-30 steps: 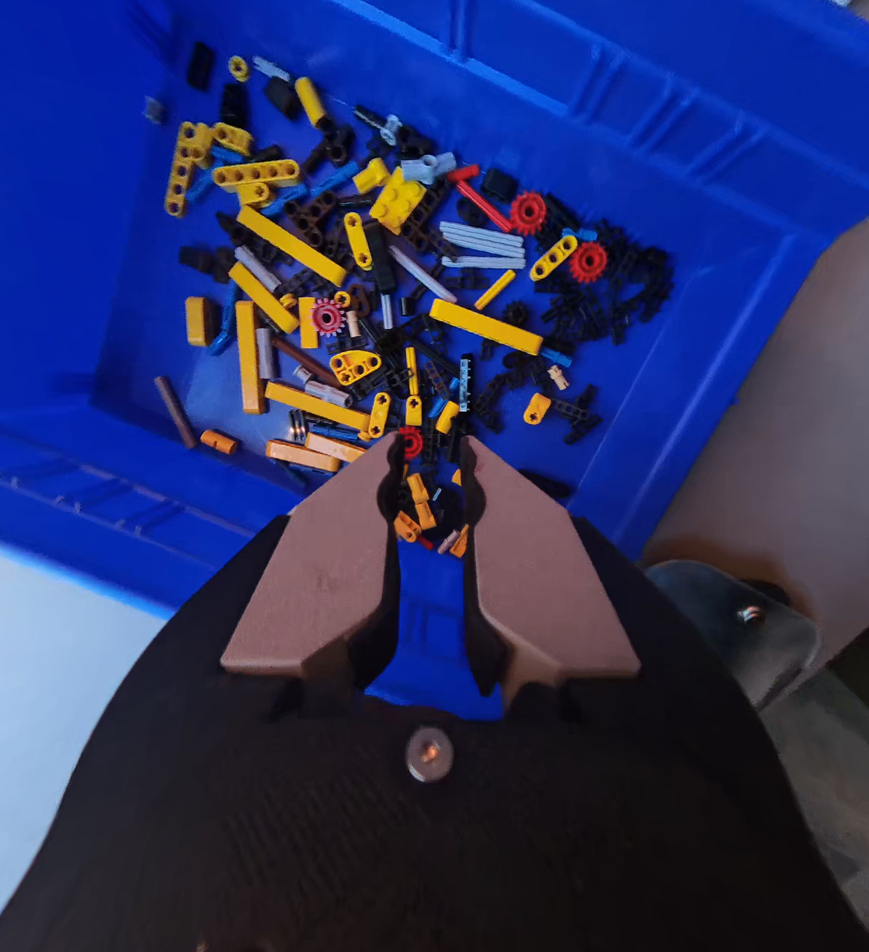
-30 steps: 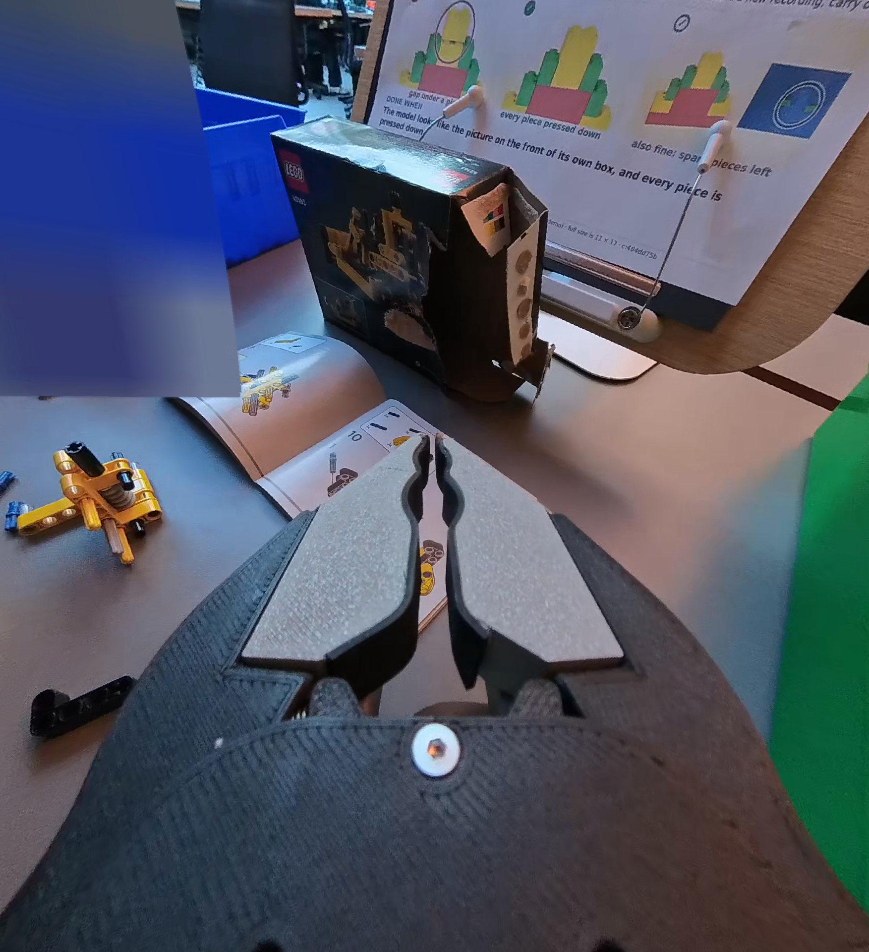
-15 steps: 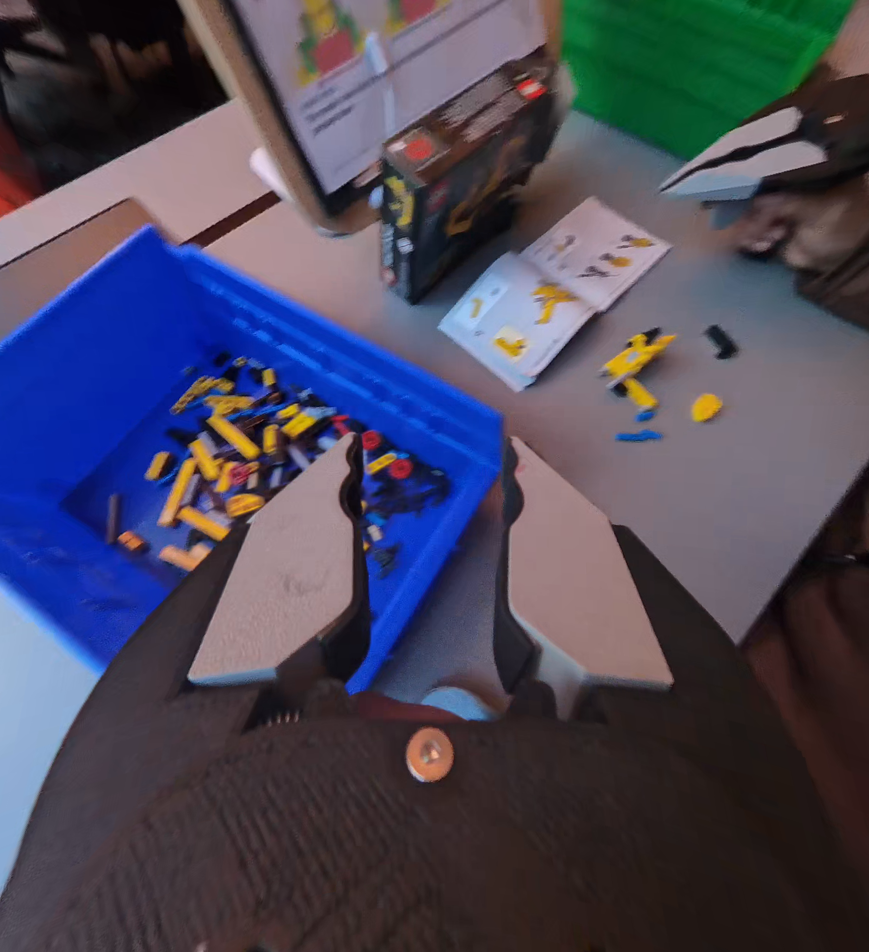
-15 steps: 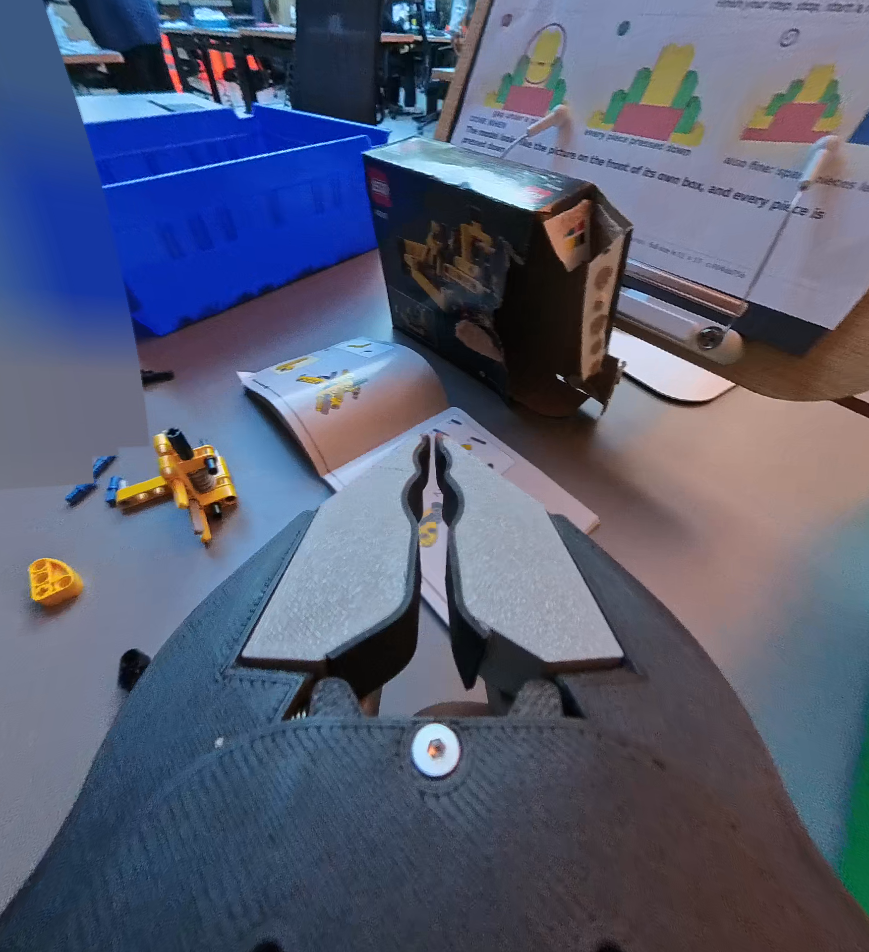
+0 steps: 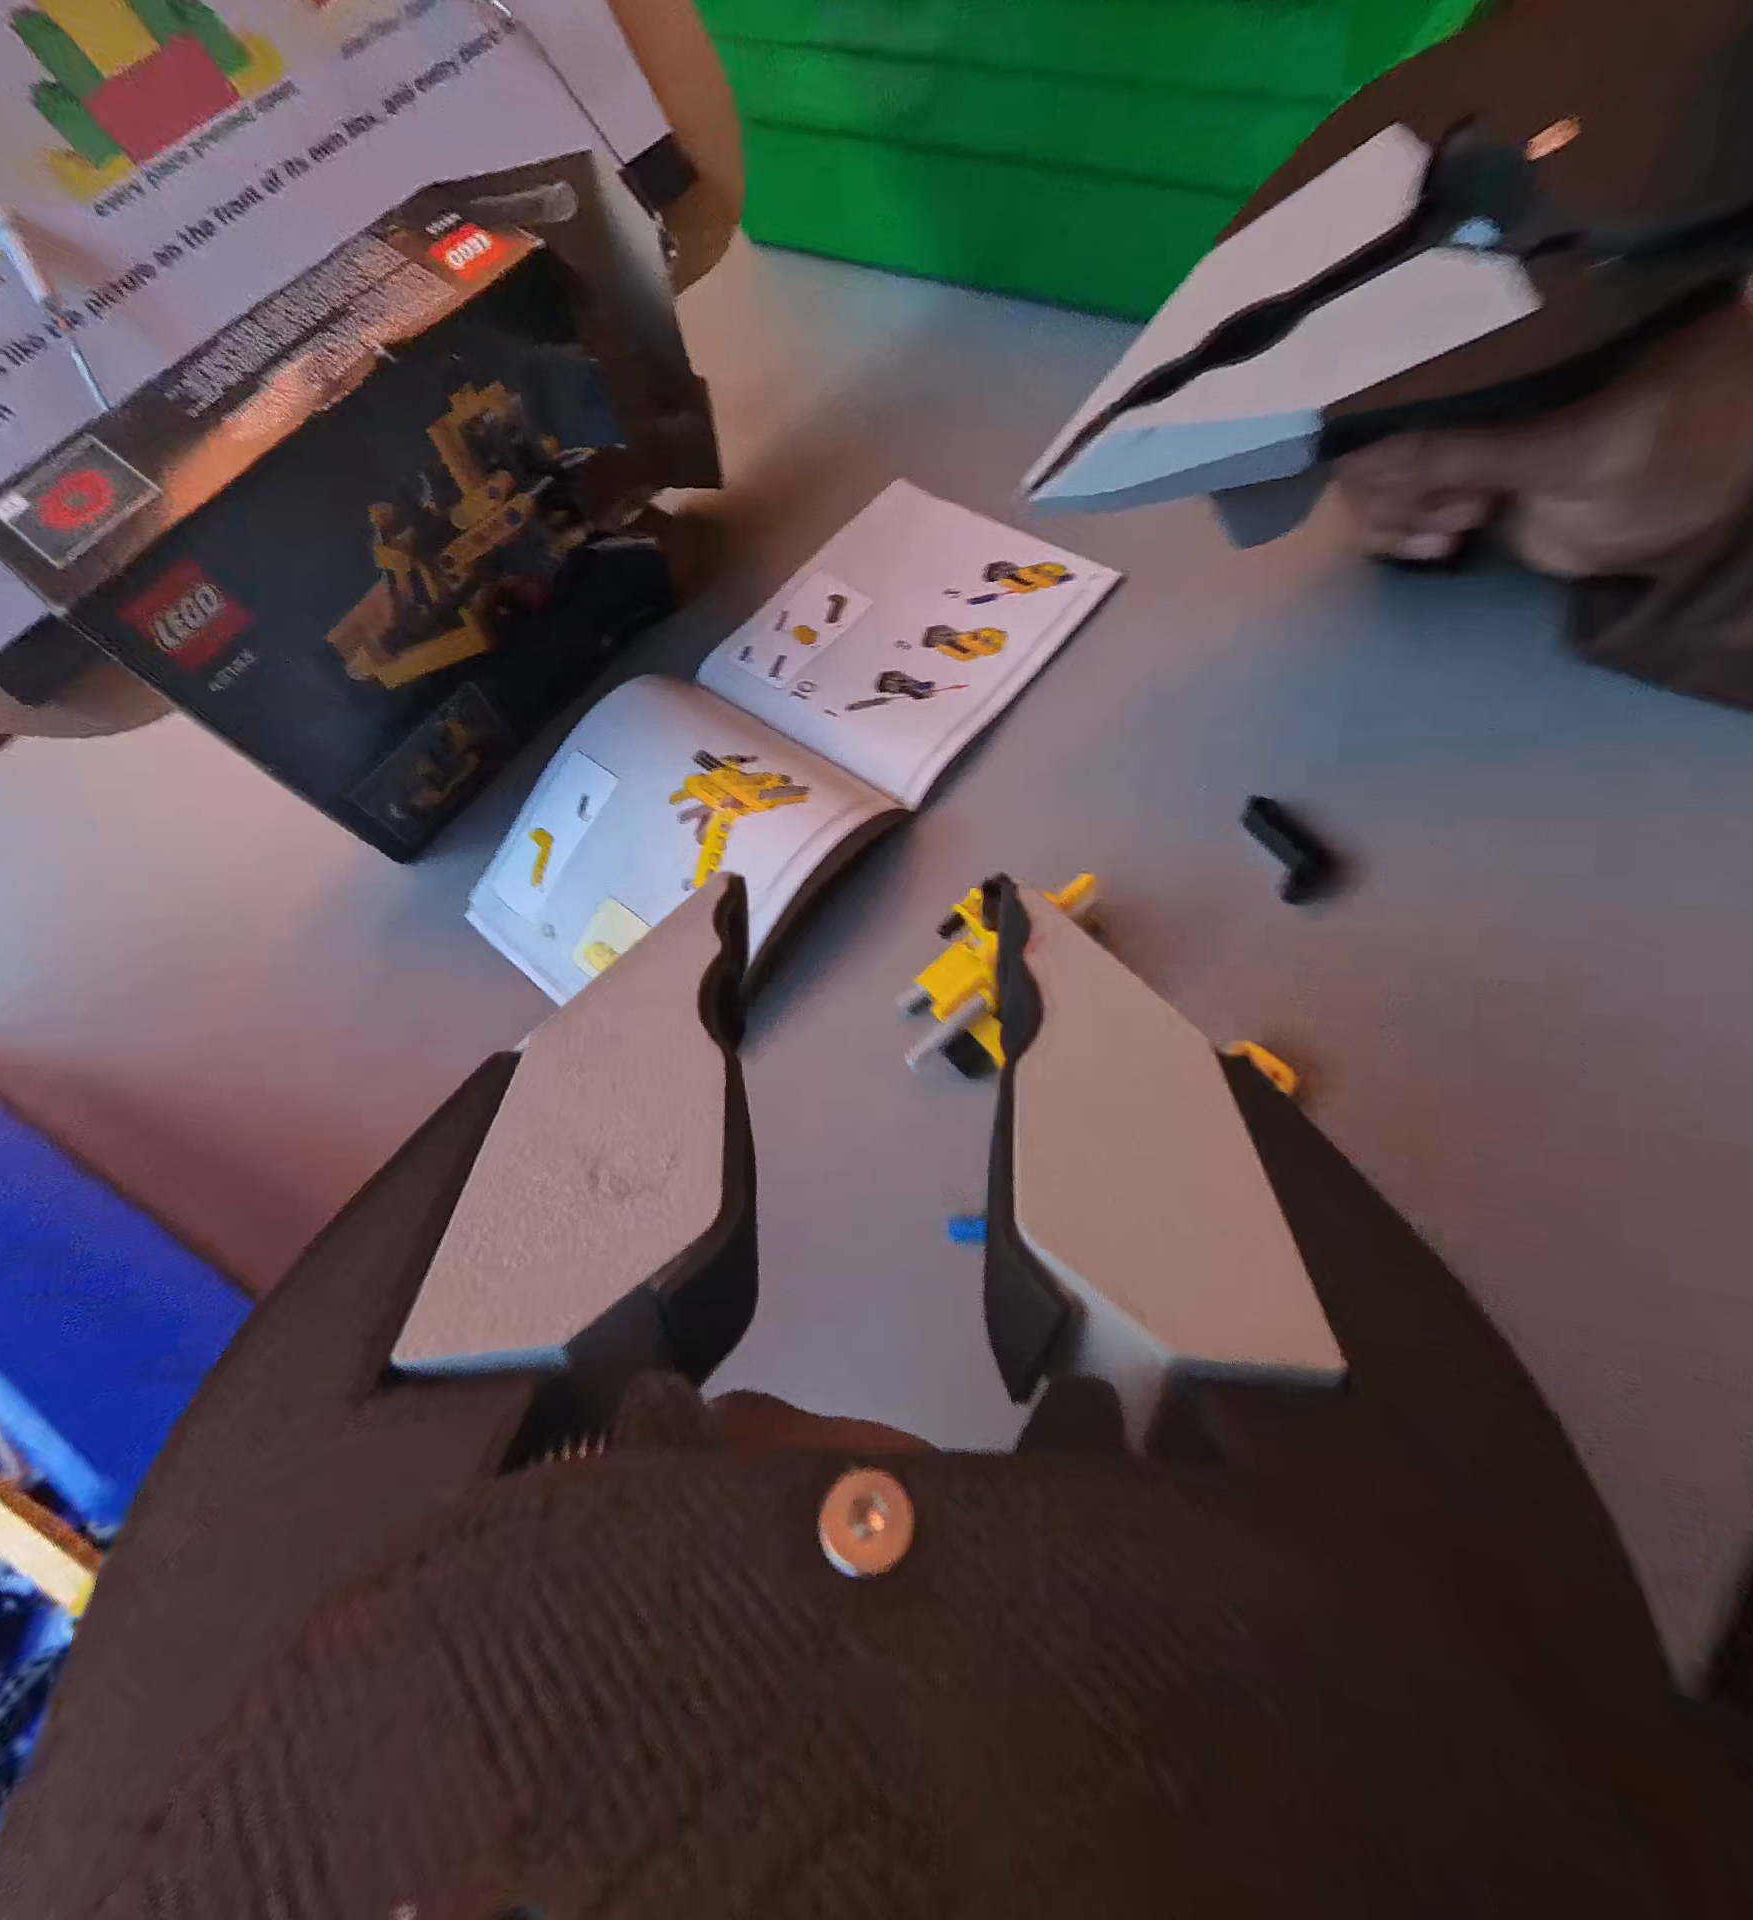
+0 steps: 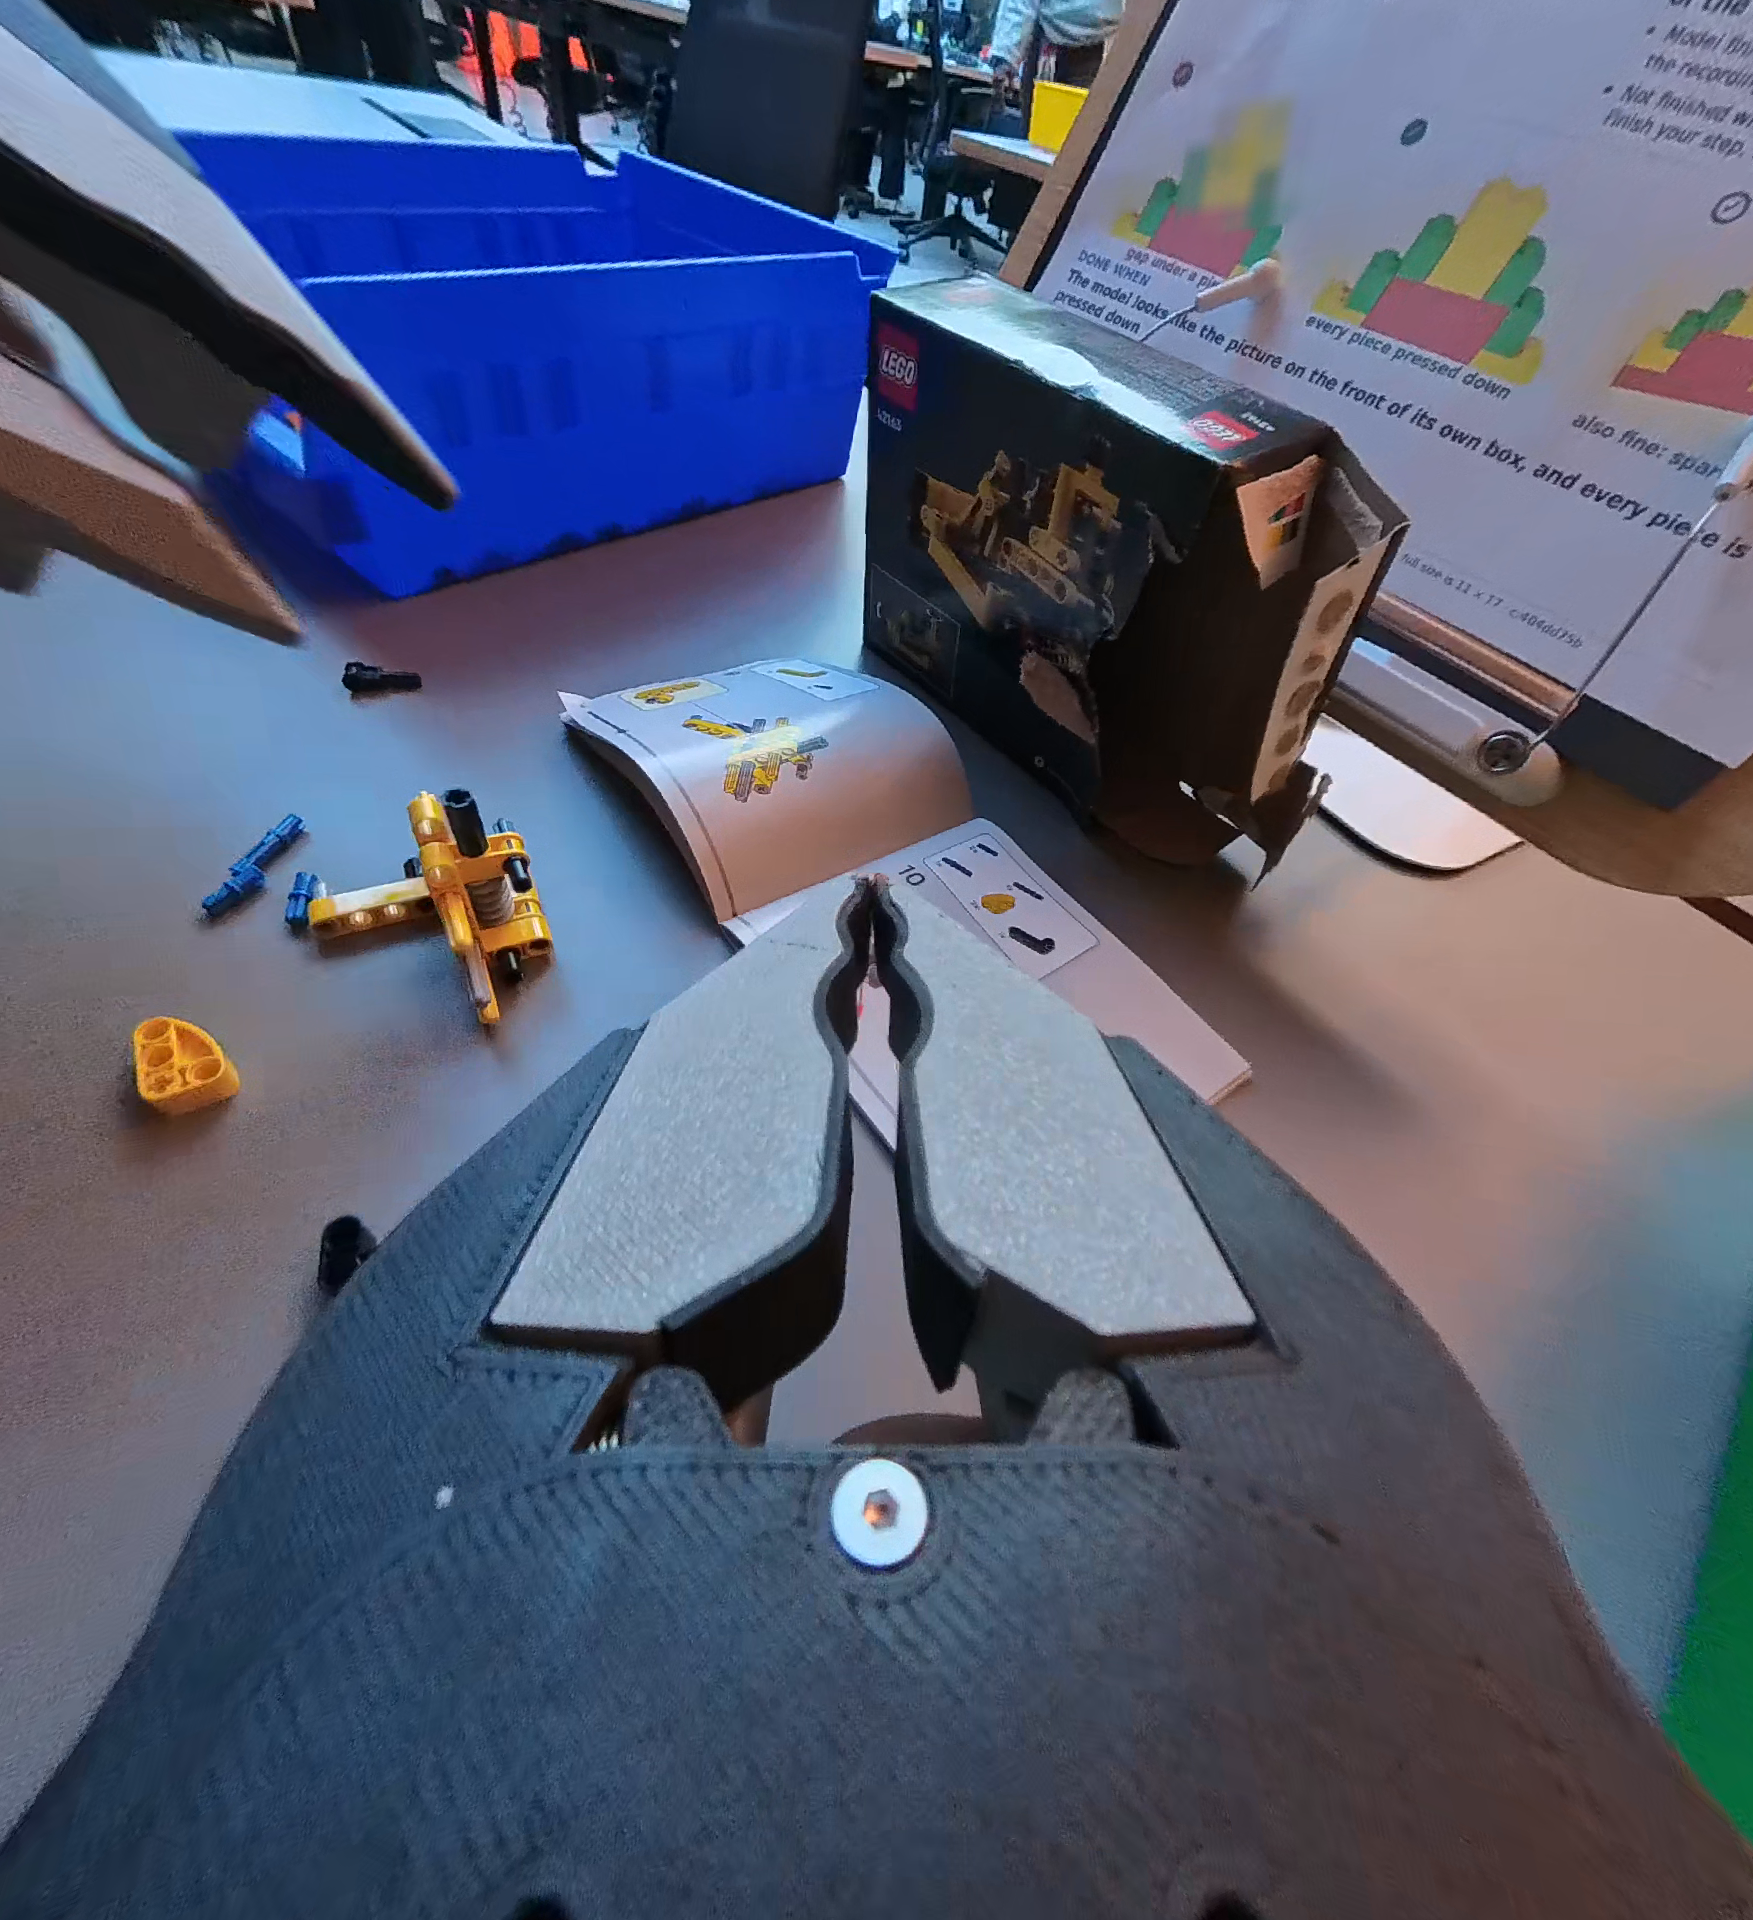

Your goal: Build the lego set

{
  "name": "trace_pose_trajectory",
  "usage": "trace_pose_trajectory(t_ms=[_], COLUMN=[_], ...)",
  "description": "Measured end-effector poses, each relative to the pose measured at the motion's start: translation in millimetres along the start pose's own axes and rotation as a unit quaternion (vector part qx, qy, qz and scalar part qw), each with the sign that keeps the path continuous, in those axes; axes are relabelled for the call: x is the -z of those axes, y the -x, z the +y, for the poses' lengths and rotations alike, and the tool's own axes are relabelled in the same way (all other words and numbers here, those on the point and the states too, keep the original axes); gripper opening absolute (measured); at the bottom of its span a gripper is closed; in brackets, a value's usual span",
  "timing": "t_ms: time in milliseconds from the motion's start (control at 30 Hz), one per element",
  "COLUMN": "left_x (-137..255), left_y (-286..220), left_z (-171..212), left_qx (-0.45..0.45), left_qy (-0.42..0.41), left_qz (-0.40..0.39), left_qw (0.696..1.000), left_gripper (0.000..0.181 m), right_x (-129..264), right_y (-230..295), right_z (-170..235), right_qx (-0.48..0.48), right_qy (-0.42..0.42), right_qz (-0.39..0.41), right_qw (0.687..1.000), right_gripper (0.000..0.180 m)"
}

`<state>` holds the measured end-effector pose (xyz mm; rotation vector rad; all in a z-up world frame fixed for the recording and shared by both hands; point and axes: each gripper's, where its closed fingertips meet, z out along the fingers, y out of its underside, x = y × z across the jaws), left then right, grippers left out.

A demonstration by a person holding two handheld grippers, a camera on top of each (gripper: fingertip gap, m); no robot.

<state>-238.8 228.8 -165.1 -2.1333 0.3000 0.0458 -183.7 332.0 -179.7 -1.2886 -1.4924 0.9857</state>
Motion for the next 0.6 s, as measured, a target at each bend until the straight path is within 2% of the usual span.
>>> trace_pose_trajectory(t_ms=[100, 300, 367, 467, 600], left_x=[-11.1, -11.6, -13.2, -15.8, -14.5], left_y=[9.2, -8.1, -15.2, -14.5, -18.4], left_z=[-3.7, -6.0, -0.3, 10.4, 8.4], left_qx=[-0.009, 0.029, 0.033, -0.027, -0.07], left_qy=[-0.022, -0.107, -0.111, -0.095, -0.099], left_qz=[-0.019, 0.101, 0.133, 0.097, 0.058], left_qw=[1.0, 0.989, 0.984, 0.99, 0.991], left_gripper=[0.045, 0.047, 0.046, 0.051, 0.054], right_x=[7.5, 11.4, 9.5, 5.6, 1.7], right_y=[-4.9, -8.2, -5.4, 2.5, -3.7], right_z=[-0.3, 0.7, -1.9, -4.4, 1.2], right_qx=[-0.003, -0.031, -0.04, -0.036, -0.024], right_qy=[-0.008, -0.019, -0.024, -0.026, -0.006], right_qz=[0.001, -0.017, -0.028, -0.045, -0.018], right_qw=[1.0, 0.999, 0.999, 0.998, 1.0], right_gripper=[0.0, 0.0, 0.0, 0.0, 0.0])
